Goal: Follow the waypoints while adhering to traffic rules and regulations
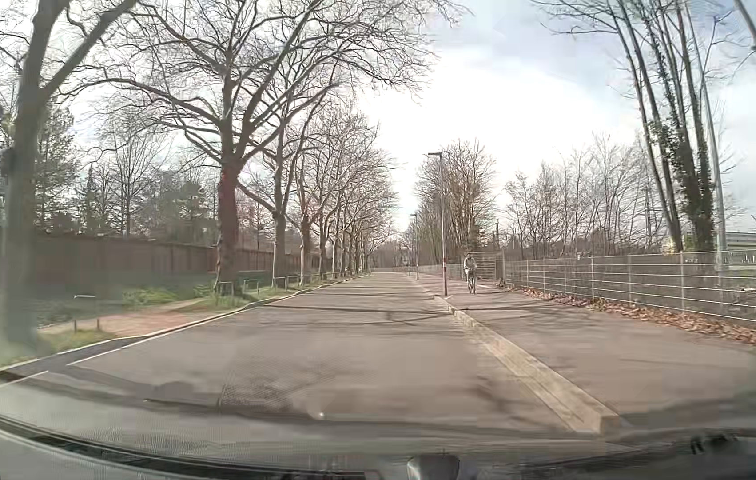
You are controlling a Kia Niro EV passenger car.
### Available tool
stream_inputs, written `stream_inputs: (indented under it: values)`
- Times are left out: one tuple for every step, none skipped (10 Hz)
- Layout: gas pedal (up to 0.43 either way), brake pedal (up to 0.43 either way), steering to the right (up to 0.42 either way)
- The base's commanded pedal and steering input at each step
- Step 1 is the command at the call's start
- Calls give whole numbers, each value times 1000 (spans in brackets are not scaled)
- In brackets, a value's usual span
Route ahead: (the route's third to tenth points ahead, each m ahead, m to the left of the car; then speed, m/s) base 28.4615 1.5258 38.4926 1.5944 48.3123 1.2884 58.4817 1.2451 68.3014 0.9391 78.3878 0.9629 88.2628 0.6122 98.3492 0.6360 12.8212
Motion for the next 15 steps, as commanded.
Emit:
stream_inputs:
  values:
    - [98,0,1]
    - [98,0,0]
    - [98,0,0]
    - [98,0,0]
    - [87,0,0]
    - [87,0,0]
    - [87,0,1]
    - [87,0,1]
    - [87,0,1]
    - [87,0,1]
    - [87,0,1]
    - [87,0,0]
    - [87,0,0]
    - [87,0,0]
    - [87,0,1]
